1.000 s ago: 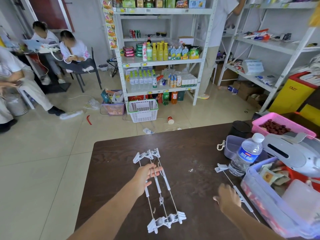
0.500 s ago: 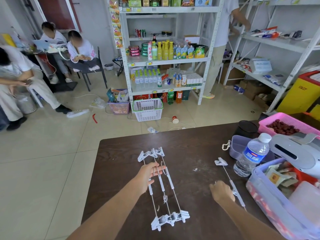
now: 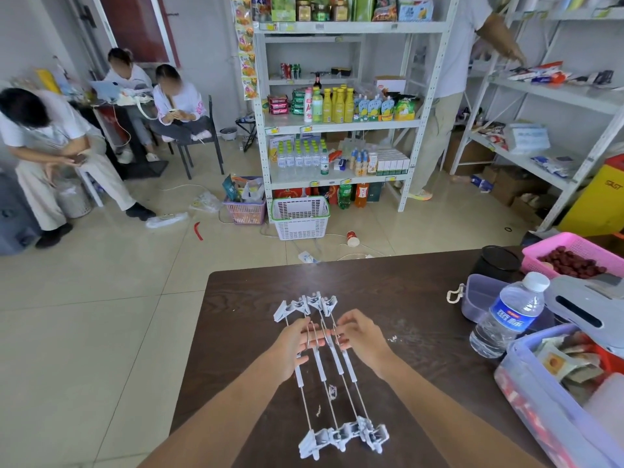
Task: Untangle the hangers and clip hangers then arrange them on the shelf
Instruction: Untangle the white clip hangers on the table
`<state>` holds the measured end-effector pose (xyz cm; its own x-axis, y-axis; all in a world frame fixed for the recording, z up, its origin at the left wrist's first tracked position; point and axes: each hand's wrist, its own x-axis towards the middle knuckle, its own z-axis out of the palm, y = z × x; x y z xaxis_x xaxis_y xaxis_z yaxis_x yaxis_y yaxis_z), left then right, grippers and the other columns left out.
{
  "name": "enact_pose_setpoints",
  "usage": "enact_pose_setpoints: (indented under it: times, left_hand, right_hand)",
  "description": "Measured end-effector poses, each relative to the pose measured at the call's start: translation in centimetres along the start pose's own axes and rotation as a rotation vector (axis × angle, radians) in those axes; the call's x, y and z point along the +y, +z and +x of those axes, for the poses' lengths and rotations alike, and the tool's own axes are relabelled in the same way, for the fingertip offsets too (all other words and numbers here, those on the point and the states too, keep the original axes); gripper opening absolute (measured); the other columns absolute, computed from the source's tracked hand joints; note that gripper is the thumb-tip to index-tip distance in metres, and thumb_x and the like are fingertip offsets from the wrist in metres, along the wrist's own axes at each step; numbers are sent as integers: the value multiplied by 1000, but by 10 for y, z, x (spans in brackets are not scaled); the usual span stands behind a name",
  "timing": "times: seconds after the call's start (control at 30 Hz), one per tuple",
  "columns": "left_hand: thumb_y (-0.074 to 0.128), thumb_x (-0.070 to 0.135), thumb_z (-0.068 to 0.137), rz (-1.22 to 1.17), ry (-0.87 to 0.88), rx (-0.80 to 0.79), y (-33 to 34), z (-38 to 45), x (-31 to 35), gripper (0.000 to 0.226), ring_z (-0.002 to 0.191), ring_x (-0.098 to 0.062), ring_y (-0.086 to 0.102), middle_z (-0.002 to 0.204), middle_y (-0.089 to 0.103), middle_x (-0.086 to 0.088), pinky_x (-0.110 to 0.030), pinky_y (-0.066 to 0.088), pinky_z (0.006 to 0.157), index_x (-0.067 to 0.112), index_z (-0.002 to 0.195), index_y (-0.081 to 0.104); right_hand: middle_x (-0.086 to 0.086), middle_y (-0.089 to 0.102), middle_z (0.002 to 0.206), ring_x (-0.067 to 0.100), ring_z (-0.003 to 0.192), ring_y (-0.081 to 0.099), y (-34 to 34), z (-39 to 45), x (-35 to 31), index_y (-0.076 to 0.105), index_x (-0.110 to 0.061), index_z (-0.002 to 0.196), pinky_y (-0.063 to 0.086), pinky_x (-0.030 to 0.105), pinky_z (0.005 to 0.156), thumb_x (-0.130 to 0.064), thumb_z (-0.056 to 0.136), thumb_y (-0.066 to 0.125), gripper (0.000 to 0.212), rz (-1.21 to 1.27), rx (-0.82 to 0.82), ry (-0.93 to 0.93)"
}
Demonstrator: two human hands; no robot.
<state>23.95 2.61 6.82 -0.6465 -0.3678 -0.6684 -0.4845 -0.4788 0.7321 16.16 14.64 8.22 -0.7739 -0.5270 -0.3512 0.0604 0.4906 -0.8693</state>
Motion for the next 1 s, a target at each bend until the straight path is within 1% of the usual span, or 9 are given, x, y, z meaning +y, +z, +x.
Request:
enact_pose_setpoints:
  times: [0.13,0.27,0.37,0.5,0.57,0.67,0.77,0.87,1.0]
  left_hand:
    - [33,32,98,-22,-12,-10,-1,2,-1,31,100,-20,56,84,66,2,-42,27,108,16,86,57]
    - [32,33,99,-19,-19,-8,-1,4,-1,32,101,-20,57,84,67,1,-42,26,109,15,87,57]
    - [29,36,98,-23,-45,-29,-1,6,0,38,102,-20,56,85,68,1,-41,24,110,15,86,59]
    - [31,42,97,22,-60,-69,4,7,3,40,103,-18,56,91,69,2,-41,25,109,16,88,61]
    - [45,36,95,98,-26,-40,7,4,3,27,99,-17,59,91,68,2,-39,30,103,17,85,61]
    - [58,23,90,194,65,15,8,-1,1,13,92,-14,59,84,66,4,-34,33,96,13,90,66]
    - [61,17,89,197,161,73,9,-14,1,27,96,-16,57,88,65,-1,-27,37,88,1,110,65]
    - [62,11,87,197,236,179,8,-36,3,23,89,-16,61,95,66,-11,-15,49,73,0,106,67]
    - [65,13,85,118,280,348,-6,-81,-1,23,91,-16,64,95,69,-12,-23,53,89,1,104,68]
  right_hand:
    - [12,65,91,19,67,58,-3,-4,3,51,-8,93,49,9,53,10,88,33,25,-96,-29,-128]
    - [15,71,104,35,86,66,-3,-4,7,49,-10,95,49,24,60,13,86,36,28,-313,-41,-316]
    - [10,73,103,19,81,63,-2,-2,6,41,-19,91,40,6,54,10,86,40,29,-474,-43,-447]
    - [12,70,95,24,82,65,0,4,-1,46,-16,89,43,20,68,5,89,41,22,-551,-56,-449]
    - [15,68,90,26,80,63,0,8,-4,46,-14,86,45,25,71,2,91,43,18,-462,-58,-387]
    - [9,60,76,22,68,58,-5,11,-7,48,-11,84,52,29,69,2,90,50,14,-93,-100,-155]
    - [9,60,70,17,62,60,-9,13,-7,50,-7,81,54,19,60,5,88,56,15,222,-220,-32]
    - [12,62,70,20,64,64,-4,13,-11,51,-5,80,58,20,62,3,90,53,14,399,-399,32]
    - [9,68,58,17,54,67,13,5,-31,50,-7,77,60,26,58,1,89,54,14,527,-701,43]
